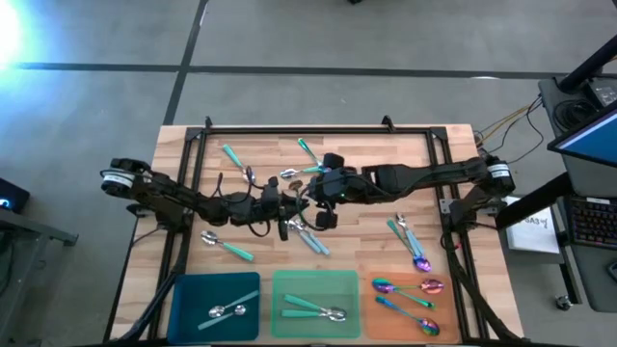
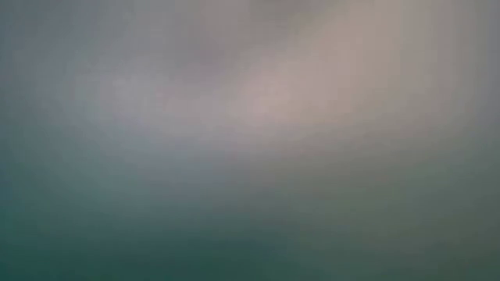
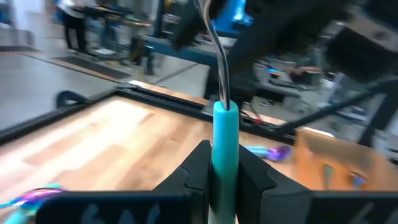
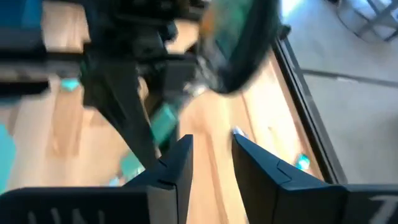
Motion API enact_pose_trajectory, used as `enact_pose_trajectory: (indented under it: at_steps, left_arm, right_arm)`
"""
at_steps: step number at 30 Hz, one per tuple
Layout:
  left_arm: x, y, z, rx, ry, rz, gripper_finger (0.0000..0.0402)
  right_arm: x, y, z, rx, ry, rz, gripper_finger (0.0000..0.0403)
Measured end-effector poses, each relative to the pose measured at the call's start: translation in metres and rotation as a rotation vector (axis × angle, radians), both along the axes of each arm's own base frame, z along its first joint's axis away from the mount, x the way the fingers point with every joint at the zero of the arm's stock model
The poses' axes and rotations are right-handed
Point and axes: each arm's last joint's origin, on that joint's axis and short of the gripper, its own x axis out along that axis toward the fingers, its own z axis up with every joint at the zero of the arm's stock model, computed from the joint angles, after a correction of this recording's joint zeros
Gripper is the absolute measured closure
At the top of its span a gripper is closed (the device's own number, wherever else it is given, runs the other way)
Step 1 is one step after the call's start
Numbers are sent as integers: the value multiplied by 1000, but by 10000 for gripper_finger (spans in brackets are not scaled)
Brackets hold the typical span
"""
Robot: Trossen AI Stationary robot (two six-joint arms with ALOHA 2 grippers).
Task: Sort silverware by color (type)
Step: Put the light green spoon into the light green bin
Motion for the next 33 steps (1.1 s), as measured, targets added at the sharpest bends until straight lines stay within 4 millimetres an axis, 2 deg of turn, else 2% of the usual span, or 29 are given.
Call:
enact_pose_trajectory:
  at_steps: [10,15,19,23,26,29,33]
  left_arm:
    - [5,-14,1,-148,47,-284,381]
    - [18,-39,13,-175,175,-359,381]
    - [27,-70,32,-170,289,-430,381]
    - [27,-100,42,-169,483,-515,381]
    - [25,-119,49,-178,545,-549,378]
    - [24,-131,44,-215,569,-561,376]
    - [29,-135,29,-228,617,-547,380]
  right_arm:
    - [-29,-15,3,-94,253,-241,289]
    - [-41,-26,-4,-62,364,-332,293]
    - [-48,-28,-8,-36,415,-389,300]
    - [-51,-28,-9,-22,440,-416,307]
    - [-52,-27,-9,-11,438,-430,311]
    - [-52,-26,-9,-1,431,-444,312]
    - [-52,-26,-9,9,427,-457,309]
